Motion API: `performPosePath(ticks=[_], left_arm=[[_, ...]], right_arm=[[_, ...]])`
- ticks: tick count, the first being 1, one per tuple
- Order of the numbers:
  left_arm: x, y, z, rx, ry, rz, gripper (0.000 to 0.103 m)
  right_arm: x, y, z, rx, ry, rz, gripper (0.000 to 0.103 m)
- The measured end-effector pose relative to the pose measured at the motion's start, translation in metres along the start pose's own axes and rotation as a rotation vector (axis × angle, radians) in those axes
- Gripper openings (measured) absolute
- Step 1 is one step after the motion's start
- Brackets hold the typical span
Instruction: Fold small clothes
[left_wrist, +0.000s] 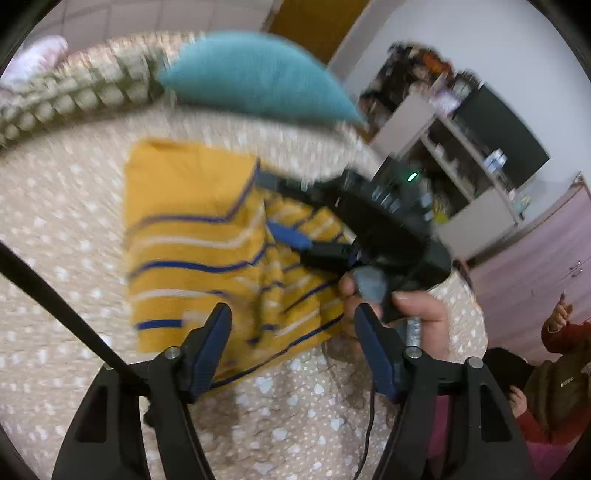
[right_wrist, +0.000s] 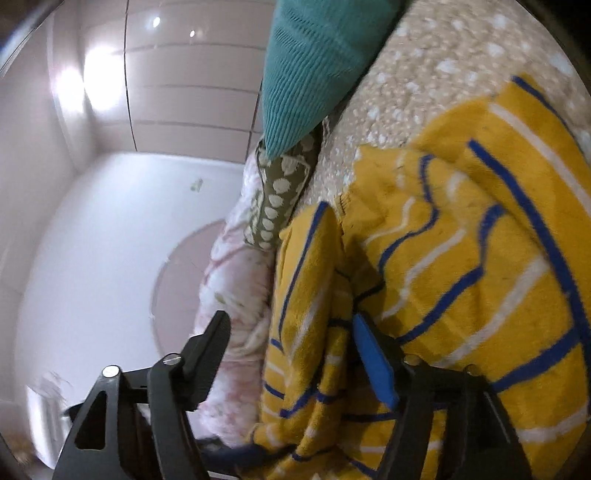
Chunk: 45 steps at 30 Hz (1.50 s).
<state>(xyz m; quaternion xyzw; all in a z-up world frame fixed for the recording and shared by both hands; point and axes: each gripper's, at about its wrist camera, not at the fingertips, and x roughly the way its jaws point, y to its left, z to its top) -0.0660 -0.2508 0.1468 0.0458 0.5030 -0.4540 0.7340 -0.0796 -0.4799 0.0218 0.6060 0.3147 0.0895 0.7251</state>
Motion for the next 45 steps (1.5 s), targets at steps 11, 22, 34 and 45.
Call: performPosePath(ticks=[11, 22, 34, 45], left_arm=[[0.020, 0.078, -0.025, -0.166, 0.048, 0.224, 0.068], [0.072, 0.049, -0.011, -0.087, 0.044, 0.244, 0.069], [0.092, 0.052, -0.023, -0.131, 0.073, 0.234, 0.072], [0.088, 0.043, -0.040, -0.119, 0.057, 0.280, 0.077]], right_arm=[[0.061, 0.044, -0.028, -0.363, 0.148, -0.350, 0.027], [-0.003, 0.067, 0.004, -0.636, 0.031, -0.697, 0.018], [-0.050, 0.084, -0.036, -0.696, 0.001, -0.739, 0.052], [-0.050, 0.064, -0.079, -0.789, 0.054, -0.890, 0.041]])
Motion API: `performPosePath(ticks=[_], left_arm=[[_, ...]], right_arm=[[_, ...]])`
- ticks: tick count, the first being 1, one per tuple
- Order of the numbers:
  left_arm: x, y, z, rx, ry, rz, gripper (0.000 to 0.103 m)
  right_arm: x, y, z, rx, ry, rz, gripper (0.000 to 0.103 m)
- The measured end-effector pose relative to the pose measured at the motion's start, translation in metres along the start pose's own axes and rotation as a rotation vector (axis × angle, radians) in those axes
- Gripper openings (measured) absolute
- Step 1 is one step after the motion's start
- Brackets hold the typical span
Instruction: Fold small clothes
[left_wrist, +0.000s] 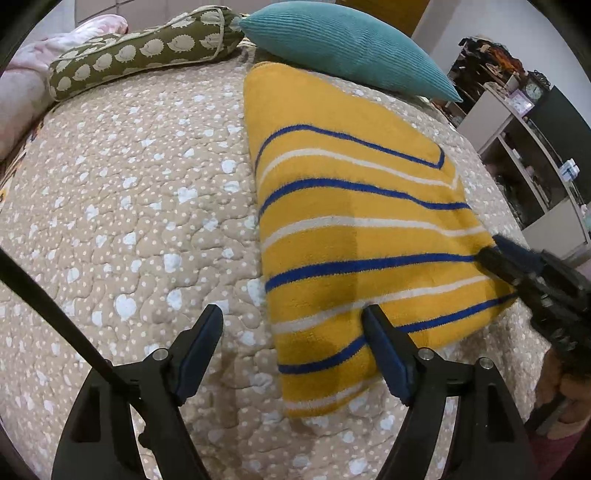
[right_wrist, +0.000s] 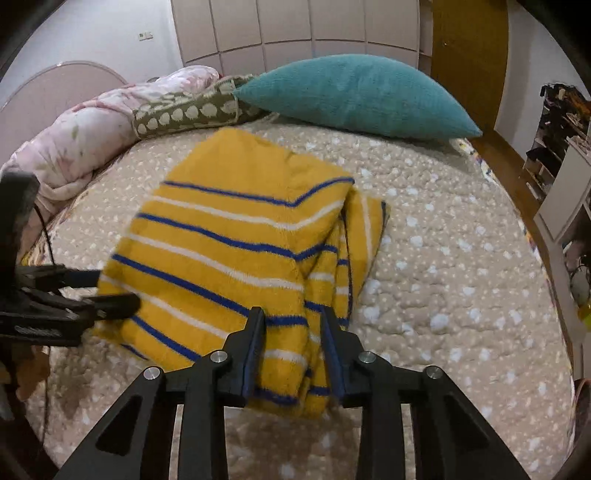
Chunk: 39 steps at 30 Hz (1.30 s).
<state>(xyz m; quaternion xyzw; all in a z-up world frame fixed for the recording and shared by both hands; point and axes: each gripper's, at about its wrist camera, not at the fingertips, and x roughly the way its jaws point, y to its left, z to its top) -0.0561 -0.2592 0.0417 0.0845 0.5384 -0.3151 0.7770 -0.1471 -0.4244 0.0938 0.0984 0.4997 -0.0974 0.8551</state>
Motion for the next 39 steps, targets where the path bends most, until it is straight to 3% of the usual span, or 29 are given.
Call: performPosePath(ticks=[1, 3, 8, 10, 12, 14, 16, 17, 18, 19, 20, 22, 25, 29, 33, 36, 39], left_arm=[[0.001, 0.000, 0.001, -0.003, -0.001, 0.003, 0.077], [0.000, -0.002, 0.001, -0.002, -0.006, 0.013, 0.077], [-0.001, -0.009, 0.001, 0.039, -0.025, 0.053, 0.079], [0.000, -0.011, 0.001, 0.043, -0.030, 0.062, 0.080], [0.002, -0.012, 0.001, 0.039, -0.027, 0.063, 0.080], [0.002, -0.011, 0.002, 0.032, -0.026, 0.060, 0.080], [0.003, -0.013, 0.002, 0.032, -0.027, 0.062, 0.080], [0.004, -0.014, 0.002, 0.035, -0.027, 0.065, 0.080], [0.004, -0.014, 0.002, 0.035, -0.027, 0.064, 0.080], [0.003, -0.014, 0.002, 0.038, -0.026, 0.064, 0.080], [0.003, -0.015, 0.002, 0.042, -0.023, 0.067, 0.080], [0.002, -0.017, 0.002, 0.049, -0.024, 0.068, 0.080], [0.004, -0.018, 0.001, 0.059, -0.029, 0.064, 0.081], [0.005, -0.015, 0.000, 0.033, -0.018, 0.043, 0.081], [0.002, -0.012, 0.002, 0.039, -0.022, 0.048, 0.081], [0.004, -0.010, 0.001, 0.032, -0.023, 0.050, 0.081], [0.005, -0.012, 0.002, 0.028, -0.026, 0.053, 0.082]], right_arm=[[-0.005, -0.003, 0.003, 0.015, -0.014, 0.008, 0.052], [-0.010, -0.005, 0.008, 0.062, -0.038, 0.015, 0.061], [0.002, 0.005, 0.009, 0.052, -0.041, -0.001, 0.060], [0.004, 0.001, 0.009, 0.090, -0.066, -0.041, 0.059], [0.007, -0.010, 0.013, 0.173, -0.068, 0.001, 0.059], [0.013, -0.020, 0.023, 0.238, -0.076, 0.033, 0.065], [0.025, -0.026, 0.029, 0.255, -0.067, 0.000, 0.071], [0.037, -0.029, 0.032, 0.267, -0.041, 0.013, 0.071], [0.042, -0.028, 0.032, 0.270, -0.030, 0.038, 0.062], [0.047, -0.028, 0.033, 0.265, -0.031, 0.062, 0.042], [0.046, -0.024, 0.034, 0.236, -0.045, 0.069, 0.032], [0.035, -0.014, 0.034, 0.173, -0.075, 0.042, 0.023], [0.020, -0.008, 0.029, 0.120, -0.117, -0.008, 0.022], [0.035, -0.022, 0.018, 0.184, -0.076, -0.015, 0.022], [0.023, -0.031, 0.022, 0.254, -0.076, 0.013, 0.041], [0.007, -0.028, 0.028, 0.258, -0.119, -0.004, 0.042], [0.001, -0.017, 0.027, 0.216, -0.103, 0.013, 0.045]])
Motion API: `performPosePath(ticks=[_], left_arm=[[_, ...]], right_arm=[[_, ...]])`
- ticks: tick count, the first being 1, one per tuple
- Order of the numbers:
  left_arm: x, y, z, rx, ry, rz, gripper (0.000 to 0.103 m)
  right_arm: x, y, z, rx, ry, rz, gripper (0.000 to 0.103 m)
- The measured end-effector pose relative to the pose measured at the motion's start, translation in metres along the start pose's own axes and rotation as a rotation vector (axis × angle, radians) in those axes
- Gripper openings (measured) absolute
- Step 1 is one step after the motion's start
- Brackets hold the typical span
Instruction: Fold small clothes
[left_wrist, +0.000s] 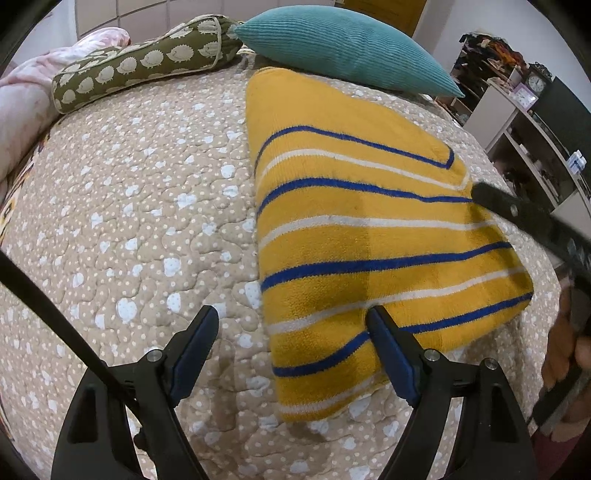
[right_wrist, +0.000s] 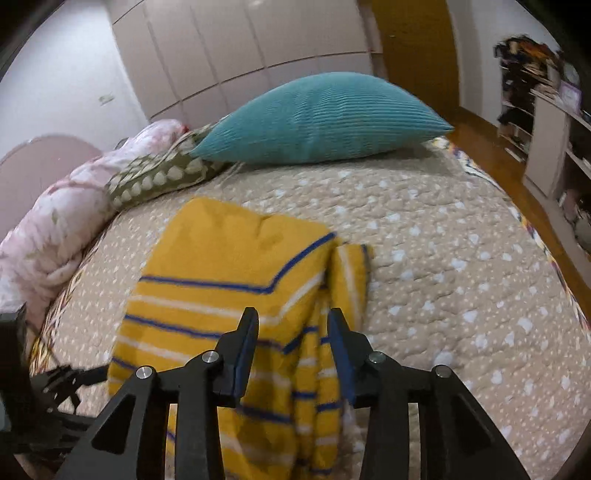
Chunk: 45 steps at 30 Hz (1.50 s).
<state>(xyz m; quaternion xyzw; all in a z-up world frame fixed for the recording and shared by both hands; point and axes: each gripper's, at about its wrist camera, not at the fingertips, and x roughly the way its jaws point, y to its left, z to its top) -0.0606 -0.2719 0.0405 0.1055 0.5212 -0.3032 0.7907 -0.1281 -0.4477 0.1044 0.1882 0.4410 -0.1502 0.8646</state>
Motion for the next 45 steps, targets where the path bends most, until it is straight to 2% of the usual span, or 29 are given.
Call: performPosePath(ticks=[3, 6, 11, 13, 16, 18, 20, 23, 25, 27, 29, 30, 31, 32, 33, 34, 36, 37, 40, 44, 45], left_arm=[[0.001, 0.001, 0.000, -0.007, 0.001, -0.002, 0.084], [0.003, 0.002, -0.001, -0.011, 0.008, -0.004, 0.085], [0.001, 0.002, 0.000, -0.011, 0.008, -0.004, 0.085], [-0.001, 0.004, 0.004, -0.011, 0.017, -0.019, 0.085], [-0.008, 0.013, 0.015, -0.029, -0.003, -0.086, 0.085], [-0.013, 0.024, 0.024, -0.083, -0.032, -0.157, 0.086], [-0.010, 0.033, 0.031, -0.130, -0.041, -0.190, 0.089], [0.008, 0.037, 0.041, -0.145, 0.000, -0.221, 0.089], [0.021, 0.041, 0.046, -0.164, 0.017, -0.285, 0.092], [0.037, 0.045, 0.051, -0.194, 0.041, -0.343, 0.097], [0.046, 0.046, 0.054, -0.215, 0.033, -0.370, 0.101], [0.046, 0.043, 0.056, -0.198, 0.023, -0.358, 0.102], [0.046, 0.037, 0.057, -0.165, 0.024, -0.337, 0.101], [0.043, 0.029, 0.059, -0.110, 0.019, -0.321, 0.096], [0.039, 0.023, 0.059, -0.078, 0.015, -0.333, 0.075], [0.033, 0.020, 0.059, -0.059, 0.009, -0.313, 0.070], [0.015, 0.017, 0.059, -0.025, -0.007, -0.296, 0.058], [0.005, 0.019, 0.057, -0.020, -0.008, -0.310, 0.053], [-0.032, 0.034, 0.045, -0.036, 0.014, -0.355, 0.052], [-0.070, 0.050, 0.007, -0.023, 0.046, -0.319, 0.052], [-0.075, 0.052, -0.005, -0.023, 0.055, -0.295, 0.052]], right_arm=[[-0.004, 0.007, -0.012, -0.029, 0.010, -0.006, 0.060], [0.009, 0.006, -0.030, -0.068, 0.059, -0.067, 0.061], [0.014, -0.004, -0.040, -0.064, 0.082, -0.024, 0.063], [0.010, -0.006, -0.038, -0.071, 0.082, -0.013, 0.069], [0.005, -0.015, -0.034, -0.039, 0.061, 0.021, 0.079], [0.005, -0.022, -0.029, 0.002, 0.052, 0.049, 0.085], [0.008, -0.030, -0.023, 0.031, 0.031, 0.070, 0.090], [0.026, -0.041, -0.015, 0.087, 0.056, 0.133, 0.093], [0.042, -0.049, -0.011, 0.134, 0.093, 0.184, 0.095], [0.053, -0.055, -0.008, 0.165, 0.085, 0.239, 0.097], [0.060, -0.053, -0.003, 0.153, 0.072, 0.276, 0.097], [0.064, -0.050, -0.002, 0.147, 0.078, 0.287, 0.096], [0.067, -0.046, -0.001, 0.139, 0.081, 0.286, 0.088], [0.070, -0.039, 0.000, 0.121, 0.082, 0.275, 0.079], [0.071, -0.033, 0.001, 0.107, 0.087, 0.282, 0.061], [0.068, -0.025, 0.002, 0.104, 0.092, 0.305, 0.052], [0.060, -0.016, 0.004, 0.088, 0.089, 0.298, 0.046], [0.055, -0.011, 0.005, 0.078, 0.088, 0.297, 0.045], [0.033, 0.002, 0.006, 0.088, 0.094, 0.343, 0.044], [-0.006, 0.032, -0.007, 0.049, 0.110, 0.425, 0.045], [-0.011, 0.038, -0.014, 0.047, 0.114, 0.441, 0.048]])
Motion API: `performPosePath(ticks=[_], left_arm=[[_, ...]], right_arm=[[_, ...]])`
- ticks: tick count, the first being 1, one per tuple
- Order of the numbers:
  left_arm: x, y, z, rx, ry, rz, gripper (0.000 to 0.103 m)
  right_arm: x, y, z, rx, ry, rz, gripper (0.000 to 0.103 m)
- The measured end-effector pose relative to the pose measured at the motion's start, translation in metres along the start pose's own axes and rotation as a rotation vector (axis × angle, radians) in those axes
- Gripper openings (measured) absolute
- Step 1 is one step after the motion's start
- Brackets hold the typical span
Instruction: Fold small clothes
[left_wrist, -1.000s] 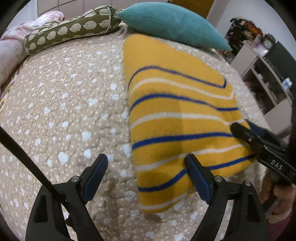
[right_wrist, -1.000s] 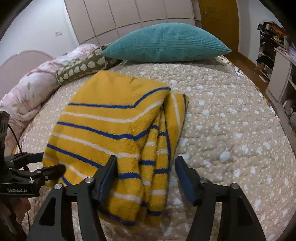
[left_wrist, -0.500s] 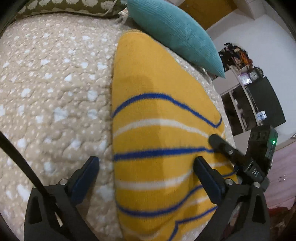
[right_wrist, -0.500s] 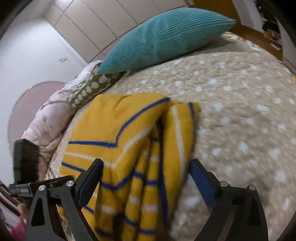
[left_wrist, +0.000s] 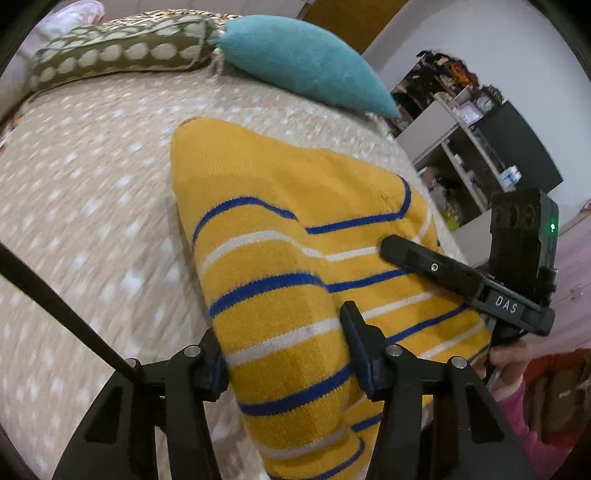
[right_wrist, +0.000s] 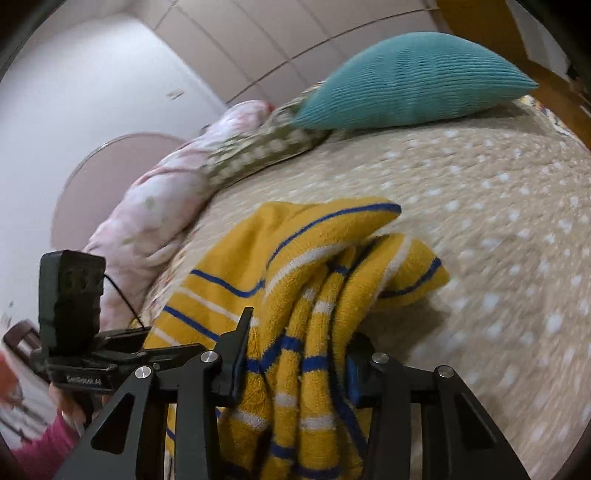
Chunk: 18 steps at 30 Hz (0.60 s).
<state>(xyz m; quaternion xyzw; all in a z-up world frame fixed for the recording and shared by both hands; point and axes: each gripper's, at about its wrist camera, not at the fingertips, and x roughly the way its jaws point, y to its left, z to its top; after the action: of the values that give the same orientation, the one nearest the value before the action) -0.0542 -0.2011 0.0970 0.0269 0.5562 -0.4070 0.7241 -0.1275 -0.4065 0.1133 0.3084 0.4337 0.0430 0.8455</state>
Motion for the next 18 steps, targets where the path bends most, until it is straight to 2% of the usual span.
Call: performPosePath(ticks=[2, 3, 4, 5, 6, 7, 10, 11, 14, 15, 18], left_arm=[[0.001, 0.009, -0.028, -0.003, 0.032, 0.103, 0.058], [0.006, 0.009, -0.036, 0.000, 0.045, 0.146, 0.061], [0.014, 0.013, -0.044, 0.005, 0.068, 0.204, 0.067], [0.018, 0.018, -0.052, -0.005, 0.056, 0.215, 0.072], [0.015, 0.021, -0.057, -0.023, 0.030, 0.219, 0.082], [0.010, 0.025, -0.060, -0.056, -0.004, 0.234, 0.085], [-0.002, 0.029, -0.064, -0.102, -0.047, 0.236, 0.085], [-0.006, 0.028, -0.067, -0.112, -0.062, 0.242, 0.085], [-0.014, 0.024, -0.070, -0.126, -0.102, 0.288, 0.085], [-0.016, 0.020, -0.072, -0.121, -0.110, 0.307, 0.085], [-0.019, 0.013, -0.077, -0.102, -0.138, 0.363, 0.085]], right_arm=[[0.006, 0.012, -0.021, 0.010, 0.022, 0.016, 0.057], [0.012, 0.016, -0.032, 0.000, 0.046, -0.012, 0.062], [0.020, 0.019, -0.042, -0.029, 0.080, -0.071, 0.064], [0.029, 0.021, -0.053, -0.071, 0.126, -0.169, 0.066], [0.032, 0.021, -0.062, -0.103, 0.145, -0.244, 0.073], [0.029, 0.021, -0.064, -0.102, 0.137, -0.247, 0.075], [0.000, 0.028, -0.065, -0.064, 0.083, -0.217, 0.075], [-0.012, 0.038, -0.065, -0.101, 0.044, -0.229, 0.075], [-0.027, 0.065, -0.064, -0.222, 0.000, -0.250, 0.070], [-0.026, 0.075, -0.063, -0.261, -0.008, -0.243, 0.066], [-0.015, 0.098, -0.066, -0.351, 0.010, -0.187, 0.062]])
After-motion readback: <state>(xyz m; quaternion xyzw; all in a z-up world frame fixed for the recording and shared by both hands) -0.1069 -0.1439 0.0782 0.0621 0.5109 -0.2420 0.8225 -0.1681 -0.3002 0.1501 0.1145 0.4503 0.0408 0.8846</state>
